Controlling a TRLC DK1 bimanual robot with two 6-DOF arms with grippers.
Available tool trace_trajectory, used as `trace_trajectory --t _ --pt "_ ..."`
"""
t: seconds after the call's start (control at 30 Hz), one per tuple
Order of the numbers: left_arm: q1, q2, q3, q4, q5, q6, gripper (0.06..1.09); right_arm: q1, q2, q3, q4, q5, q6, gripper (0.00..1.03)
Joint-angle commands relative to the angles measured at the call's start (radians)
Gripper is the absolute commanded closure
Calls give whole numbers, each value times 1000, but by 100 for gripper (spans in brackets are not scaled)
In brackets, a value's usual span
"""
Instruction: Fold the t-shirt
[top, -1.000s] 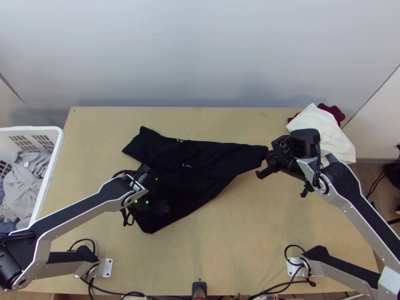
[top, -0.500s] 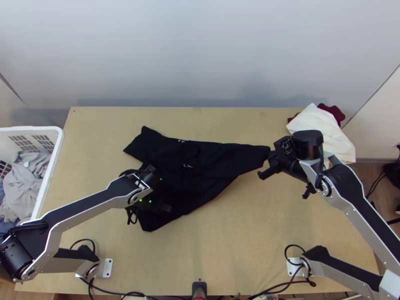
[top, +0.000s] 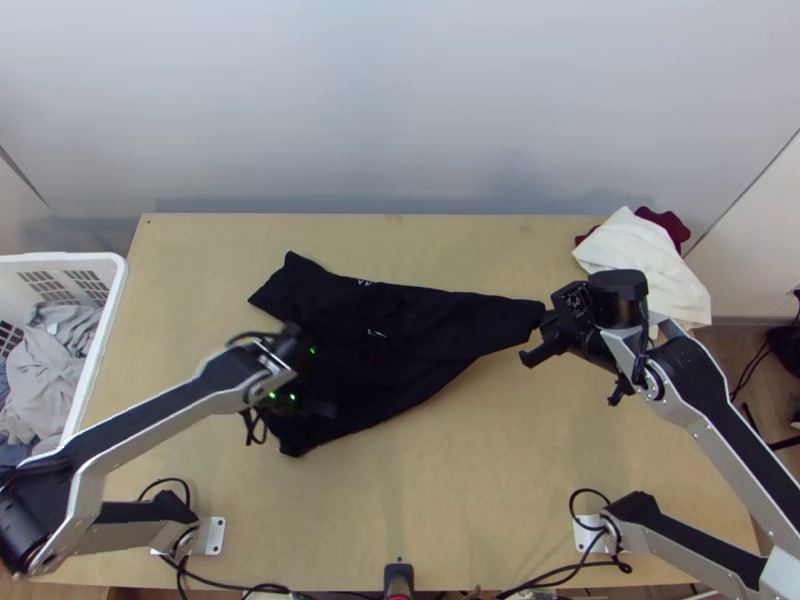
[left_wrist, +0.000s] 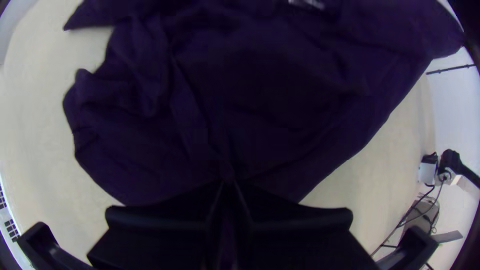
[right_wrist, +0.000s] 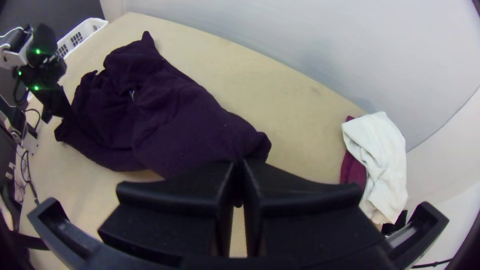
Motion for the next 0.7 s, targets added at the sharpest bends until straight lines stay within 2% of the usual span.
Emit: trace_trajectory --t 0.0,0.1,0.2,0.23,0.33,0.5,0.57,0.67 --pt "126 -188 235 -150 47 -16 99 -8 -8 -9 4 1 -1 99" --pt "230 -225 497 -275 165 -15 99 -11 -20 -9 4 1 -1 99" --pt "362 -277 652 -283 324 -53 100 -19 -34 3 4 1 0 99" --pt "400 -283 690 -291 356 -61 100 -23 -37 14 2 1 2 99" --pt "482 -290 778 -308 373 -93 100 -48 -59 75 -10 -2 19 99" --pt "867 -288 790 -151 637 -297 100 -135 -54 293 -36 -43 66 99" --pt "965 -270 778 -99 668 -358 100 -187 -28 396 -36 -52 82 99" --pt "1041 -245 772 -81 703 -371 100 -275 24 565 -25 -60 149 99"
